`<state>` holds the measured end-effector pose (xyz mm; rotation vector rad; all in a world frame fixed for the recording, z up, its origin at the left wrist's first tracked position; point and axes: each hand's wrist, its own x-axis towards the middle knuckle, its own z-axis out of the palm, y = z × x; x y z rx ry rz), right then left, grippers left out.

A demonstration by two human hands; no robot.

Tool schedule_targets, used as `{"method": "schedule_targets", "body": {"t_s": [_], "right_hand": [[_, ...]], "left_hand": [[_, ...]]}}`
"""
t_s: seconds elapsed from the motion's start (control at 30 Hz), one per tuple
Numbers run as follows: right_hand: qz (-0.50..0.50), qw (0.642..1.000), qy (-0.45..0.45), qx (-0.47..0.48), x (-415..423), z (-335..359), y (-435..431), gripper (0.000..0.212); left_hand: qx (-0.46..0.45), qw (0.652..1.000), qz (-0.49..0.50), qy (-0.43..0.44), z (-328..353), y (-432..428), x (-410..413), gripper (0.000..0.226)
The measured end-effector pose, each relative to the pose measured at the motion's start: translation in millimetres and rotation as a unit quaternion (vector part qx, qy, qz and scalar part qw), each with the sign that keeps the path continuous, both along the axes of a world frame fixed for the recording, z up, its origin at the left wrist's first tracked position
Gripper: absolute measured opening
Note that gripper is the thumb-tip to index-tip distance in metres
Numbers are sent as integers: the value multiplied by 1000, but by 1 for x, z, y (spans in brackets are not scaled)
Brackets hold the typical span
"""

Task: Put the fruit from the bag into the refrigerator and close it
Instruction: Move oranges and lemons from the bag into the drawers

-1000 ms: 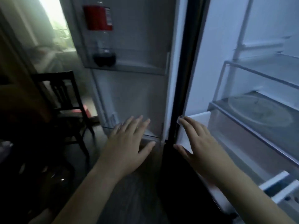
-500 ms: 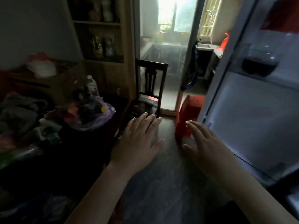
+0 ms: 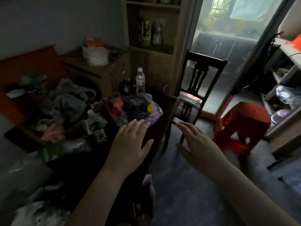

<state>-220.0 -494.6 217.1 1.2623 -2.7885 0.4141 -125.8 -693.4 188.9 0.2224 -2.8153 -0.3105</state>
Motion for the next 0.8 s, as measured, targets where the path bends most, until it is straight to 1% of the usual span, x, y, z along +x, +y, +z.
{"method": "schedule_targets", "body": {"t_s": [0.3, 0.43, 0.63, 0.8], "right_hand": [[42, 998, -49, -24, -48, -49, -67, 59], [71, 996, -52, -18, -79, -69, -95, 59], [122, 989, -78, -5, -144, -98, -145, 58], [163, 981, -108, 15, -211, -128, -182, 60]], "left_hand": [[24, 998, 50, -34, -38, -52, -21, 57], [21, 996, 72, -45, -50, -71, -39, 56], [23, 991, 111, -68, -76, -102, -82, 57], [76, 981, 153, -89, -103, -122, -137, 57]]}}
